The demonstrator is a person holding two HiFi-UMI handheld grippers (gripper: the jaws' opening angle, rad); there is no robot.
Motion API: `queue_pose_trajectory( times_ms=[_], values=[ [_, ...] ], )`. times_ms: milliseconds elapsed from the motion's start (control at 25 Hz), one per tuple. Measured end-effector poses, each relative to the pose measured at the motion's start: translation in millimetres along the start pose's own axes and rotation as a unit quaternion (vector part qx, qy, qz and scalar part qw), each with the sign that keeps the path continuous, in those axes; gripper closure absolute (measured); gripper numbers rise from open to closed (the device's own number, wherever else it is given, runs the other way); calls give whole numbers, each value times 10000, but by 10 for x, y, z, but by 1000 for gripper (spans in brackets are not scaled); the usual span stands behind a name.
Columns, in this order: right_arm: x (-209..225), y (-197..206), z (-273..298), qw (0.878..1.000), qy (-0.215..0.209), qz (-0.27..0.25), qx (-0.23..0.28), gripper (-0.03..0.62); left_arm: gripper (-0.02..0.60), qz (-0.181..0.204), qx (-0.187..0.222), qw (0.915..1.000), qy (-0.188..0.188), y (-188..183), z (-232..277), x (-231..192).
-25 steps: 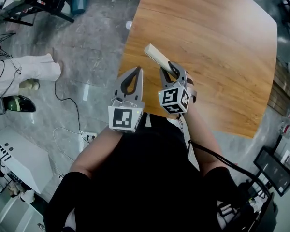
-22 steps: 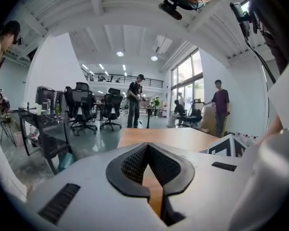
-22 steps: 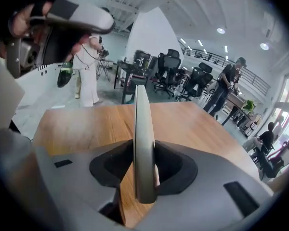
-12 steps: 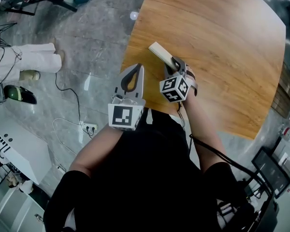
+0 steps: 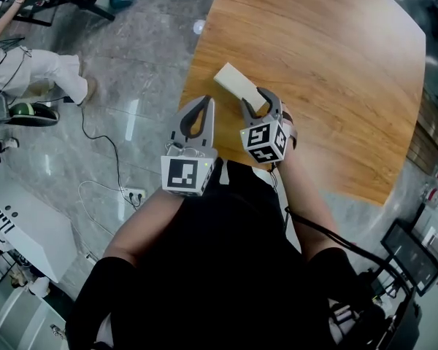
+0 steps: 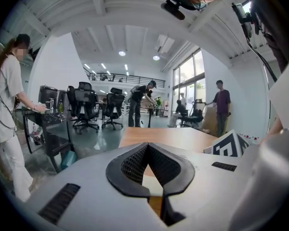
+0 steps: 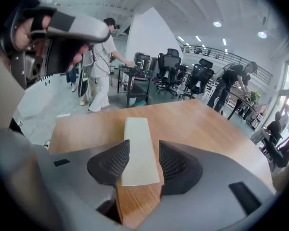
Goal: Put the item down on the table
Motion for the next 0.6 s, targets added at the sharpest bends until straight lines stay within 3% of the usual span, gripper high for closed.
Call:
queue_pose_trajectory(
  times_ms=[120, 240, 440, 600],
  values=[
    [-30, -151, -311, 9983, 179, 148, 528, 427, 578, 17, 81, 10000, 48, -67, -60, 35],
    [-37, -368, -713, 9894, 504, 318, 1326, 542, 578, 32, 211, 9997, 109, -166, -124, 87],
    [1, -704, -1359, 9611, 820, 692, 2545, 580, 578, 179, 509, 9981, 289, -362, -220, 199],
    [17, -829, -1706, 9376, 829, 919, 3249, 580, 578, 158, 715, 9965, 392, -505, -275, 286]
  ],
)
Point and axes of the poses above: the fingertips, and each gripper's own axes: z forward along the fingers, x to its right, y out of its underside, the point moved 9 cm from there along -z, backward along the fingers, and after that the axes turned 8 degrees about -y, right-handed, at the moved point
